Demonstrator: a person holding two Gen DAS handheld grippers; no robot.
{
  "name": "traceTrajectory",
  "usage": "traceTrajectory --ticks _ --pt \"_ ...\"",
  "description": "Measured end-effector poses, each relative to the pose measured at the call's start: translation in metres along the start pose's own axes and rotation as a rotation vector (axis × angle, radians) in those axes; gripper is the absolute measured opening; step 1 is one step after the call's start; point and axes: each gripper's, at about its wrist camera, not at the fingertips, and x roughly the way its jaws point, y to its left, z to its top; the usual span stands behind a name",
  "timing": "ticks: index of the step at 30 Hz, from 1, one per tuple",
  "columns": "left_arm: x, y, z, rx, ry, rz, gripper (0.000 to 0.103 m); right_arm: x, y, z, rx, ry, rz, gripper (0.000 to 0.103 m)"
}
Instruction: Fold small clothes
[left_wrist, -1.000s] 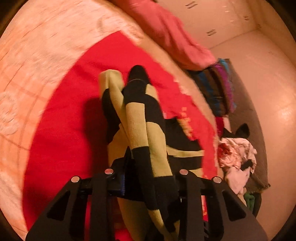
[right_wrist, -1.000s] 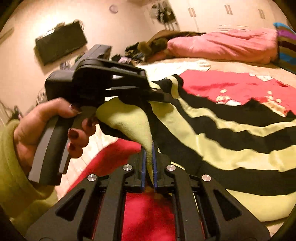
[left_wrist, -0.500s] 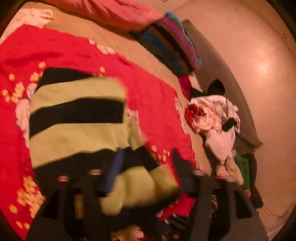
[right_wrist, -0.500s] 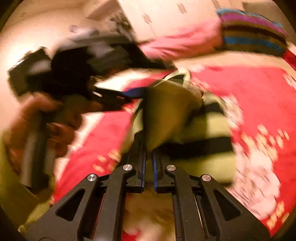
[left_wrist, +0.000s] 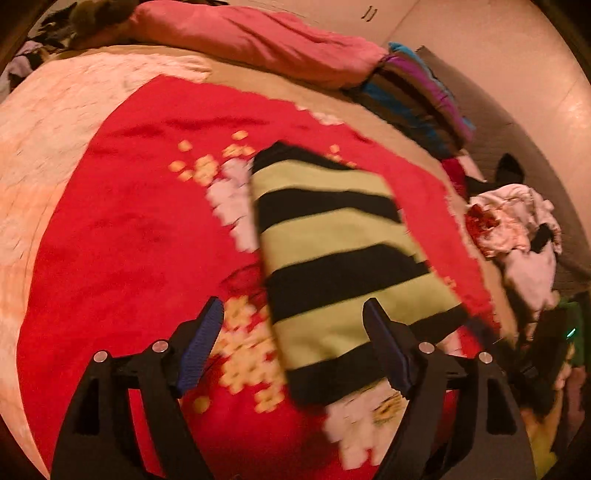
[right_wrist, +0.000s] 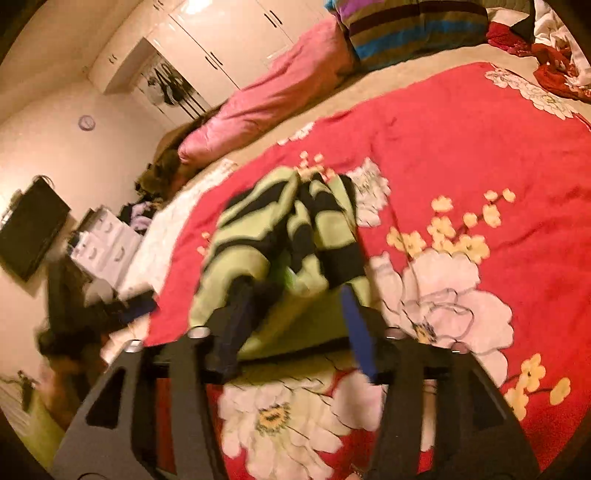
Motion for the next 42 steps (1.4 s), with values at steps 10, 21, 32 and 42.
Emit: traceTrajectory --ticks 10,21,32,42 --pt "0.003 -0.015 -0.02 0.091 -0.007 0.035 0.083 0.041 0.023 0.029 -0.086 0.162 -0.015 0.08" --pt "-0.004 -0.024 -0.021 0.146 -0.018 0.092 0.09 0.073 0.031 0.022 -0.061 0.244 0.027 0.026" --pt "-0.013 -0.022 -0.021 0.14 -0.026 0.091 0.094 0.018 0.033 0.031 -0.143 0.126 0.058 0.012" --pt "-0.006 -0.024 -0.028 0.143 0.006 0.077 0.094 0.038 -0.001 0.005 -0.089 0.173 -0.109 0.036"
